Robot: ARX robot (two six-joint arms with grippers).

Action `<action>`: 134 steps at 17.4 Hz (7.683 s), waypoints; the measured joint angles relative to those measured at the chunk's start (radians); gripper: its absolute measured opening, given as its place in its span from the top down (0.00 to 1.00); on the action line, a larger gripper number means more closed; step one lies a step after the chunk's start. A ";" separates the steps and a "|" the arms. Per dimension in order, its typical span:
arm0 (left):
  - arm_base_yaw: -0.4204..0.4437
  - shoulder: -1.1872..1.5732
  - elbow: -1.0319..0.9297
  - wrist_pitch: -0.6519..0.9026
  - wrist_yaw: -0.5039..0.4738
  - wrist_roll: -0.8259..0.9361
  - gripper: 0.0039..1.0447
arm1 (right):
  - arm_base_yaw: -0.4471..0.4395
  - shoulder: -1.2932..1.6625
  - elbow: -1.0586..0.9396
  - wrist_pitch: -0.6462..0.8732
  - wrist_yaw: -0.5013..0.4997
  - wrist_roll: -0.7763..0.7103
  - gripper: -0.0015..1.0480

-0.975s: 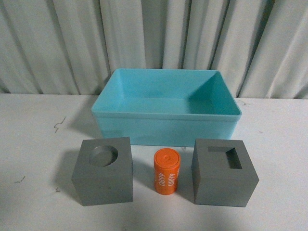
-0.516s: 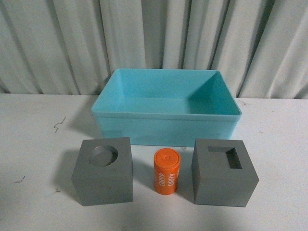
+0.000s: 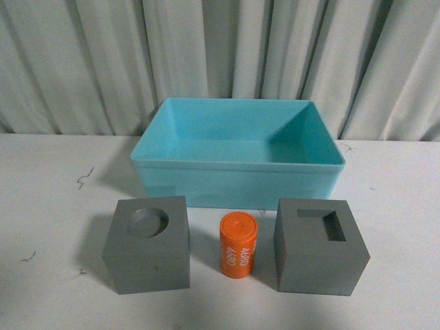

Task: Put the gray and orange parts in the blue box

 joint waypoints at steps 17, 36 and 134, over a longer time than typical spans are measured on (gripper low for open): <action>0.000 0.000 0.000 0.000 0.002 0.000 0.06 | -0.001 0.285 0.127 -0.164 0.159 0.103 0.06; 0.000 0.000 0.000 0.000 0.000 0.000 0.06 | 0.341 1.749 0.515 0.647 0.233 0.225 0.06; 0.000 0.000 0.000 0.000 0.000 0.000 0.06 | 0.000 0.000 0.000 0.000 0.000 0.002 0.88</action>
